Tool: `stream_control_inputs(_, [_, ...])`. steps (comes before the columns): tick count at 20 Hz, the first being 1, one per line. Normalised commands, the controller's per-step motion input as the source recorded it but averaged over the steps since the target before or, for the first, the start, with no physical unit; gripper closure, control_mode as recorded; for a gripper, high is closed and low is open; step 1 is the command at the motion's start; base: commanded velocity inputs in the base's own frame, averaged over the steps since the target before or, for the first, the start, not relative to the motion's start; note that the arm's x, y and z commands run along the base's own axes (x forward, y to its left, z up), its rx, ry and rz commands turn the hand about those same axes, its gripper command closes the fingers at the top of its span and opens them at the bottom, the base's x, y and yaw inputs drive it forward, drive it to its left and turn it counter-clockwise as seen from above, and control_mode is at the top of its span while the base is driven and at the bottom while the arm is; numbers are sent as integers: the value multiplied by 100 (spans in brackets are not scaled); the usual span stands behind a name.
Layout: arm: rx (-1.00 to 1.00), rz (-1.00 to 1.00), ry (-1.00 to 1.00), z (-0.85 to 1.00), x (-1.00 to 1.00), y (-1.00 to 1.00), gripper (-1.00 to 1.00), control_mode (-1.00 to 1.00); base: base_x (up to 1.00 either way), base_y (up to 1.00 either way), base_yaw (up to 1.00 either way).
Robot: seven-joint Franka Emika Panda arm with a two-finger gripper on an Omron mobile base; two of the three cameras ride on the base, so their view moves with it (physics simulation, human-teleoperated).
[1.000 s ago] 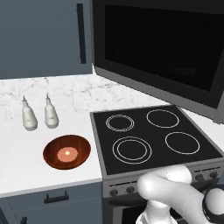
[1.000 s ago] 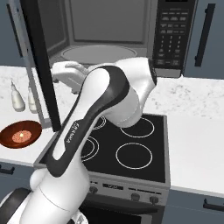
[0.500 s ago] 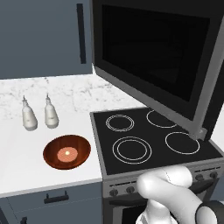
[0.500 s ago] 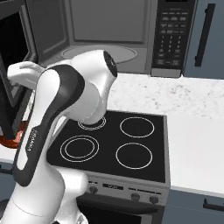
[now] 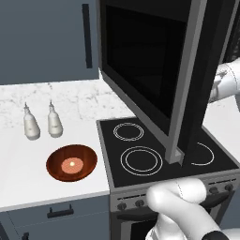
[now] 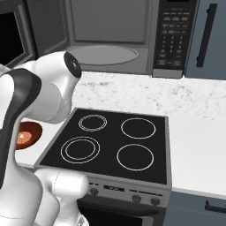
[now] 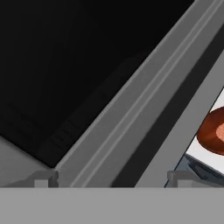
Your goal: Open the microwave, place the bowl with waffle inside the microwave, then close the microwave door and turn it on.
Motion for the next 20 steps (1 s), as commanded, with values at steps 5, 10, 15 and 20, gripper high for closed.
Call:
stream_control_inputs(5, [-3, 0, 1, -44, -6, -42, -100, -100, 0, 0, 0])
stream_control_inputs(10, [-12, 0, 4, -99, -5, -44, -100, -100, 0, 0, 0])
stream_control_inputs(15, [-9, 0, 0, -78, 0, -6, -100, -100, 0, 0, 0])
stream_control_inputs(20, [-3, 0, 0, -60, 8, 12, -100, -100, 0, 0, 0])
